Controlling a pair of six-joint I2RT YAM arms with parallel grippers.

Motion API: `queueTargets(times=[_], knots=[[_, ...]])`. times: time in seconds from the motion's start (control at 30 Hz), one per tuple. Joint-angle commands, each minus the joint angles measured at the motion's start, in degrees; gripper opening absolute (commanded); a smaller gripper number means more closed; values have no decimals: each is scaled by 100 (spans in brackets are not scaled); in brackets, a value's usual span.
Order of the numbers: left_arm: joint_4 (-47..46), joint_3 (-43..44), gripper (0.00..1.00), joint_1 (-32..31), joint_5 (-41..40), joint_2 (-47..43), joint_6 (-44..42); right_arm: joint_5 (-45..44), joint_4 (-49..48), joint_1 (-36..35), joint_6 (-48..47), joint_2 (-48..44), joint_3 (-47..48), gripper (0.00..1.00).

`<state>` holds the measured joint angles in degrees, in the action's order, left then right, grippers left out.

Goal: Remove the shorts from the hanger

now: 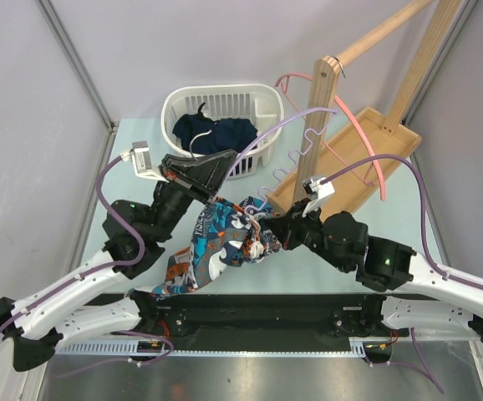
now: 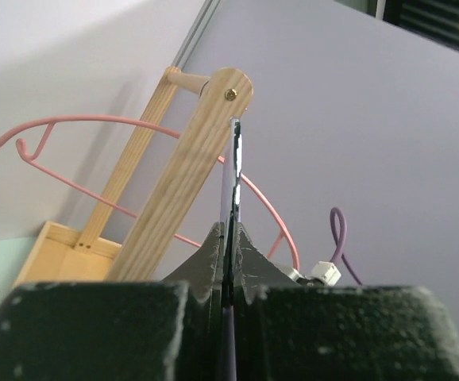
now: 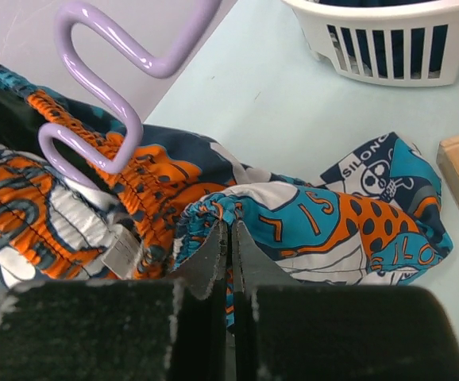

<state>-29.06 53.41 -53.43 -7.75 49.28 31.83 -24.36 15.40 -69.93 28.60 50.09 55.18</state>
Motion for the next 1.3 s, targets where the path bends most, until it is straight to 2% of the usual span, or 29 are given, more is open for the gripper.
queueTargets(times=[0.0,0.17,0.23,0.3,0.33,0.5,0.63,0.8,0.9,1.07,1.27], knots=[[-1740,-154,0,17,-201,-76,736,-26,-598,-47,-249,-113,28,0],[-2797,-498,1,43,89,-67,535,1037,-1083,-231,-443,-332,-60,0],[-3052,-498,0,52,438,-50,140,1310,-1004,-284,-426,-359,-60,0],[-2957,-350,0,52,677,-58,-463,1119,-742,-337,-338,-429,-60,0],[-2722,-296,0,61,722,-59,-633,639,-618,-407,-277,-456,-60,0],[-2439,11,0,61,1232,12,-1538,-488,-108,-416,-83,-737,-60,0],[-2446,143,0,61,1153,64,-1295,-930,-124,-399,-91,-869,-60,0],[-2544,214,0,61,1206,82,-328,-834,-485,-232,-223,-597,-60,0],[-2115,354,0,61,1135,-58,-134,-650,-660,-179,-206,-369,-60,0],[-481,530,0,61,784,-734,-624,-473,-1090,-170,-197,-26,-60,0],[1653,592,0,61,-402,-1884,-1398,-446,-2266,-188,-276,642,2,0]])
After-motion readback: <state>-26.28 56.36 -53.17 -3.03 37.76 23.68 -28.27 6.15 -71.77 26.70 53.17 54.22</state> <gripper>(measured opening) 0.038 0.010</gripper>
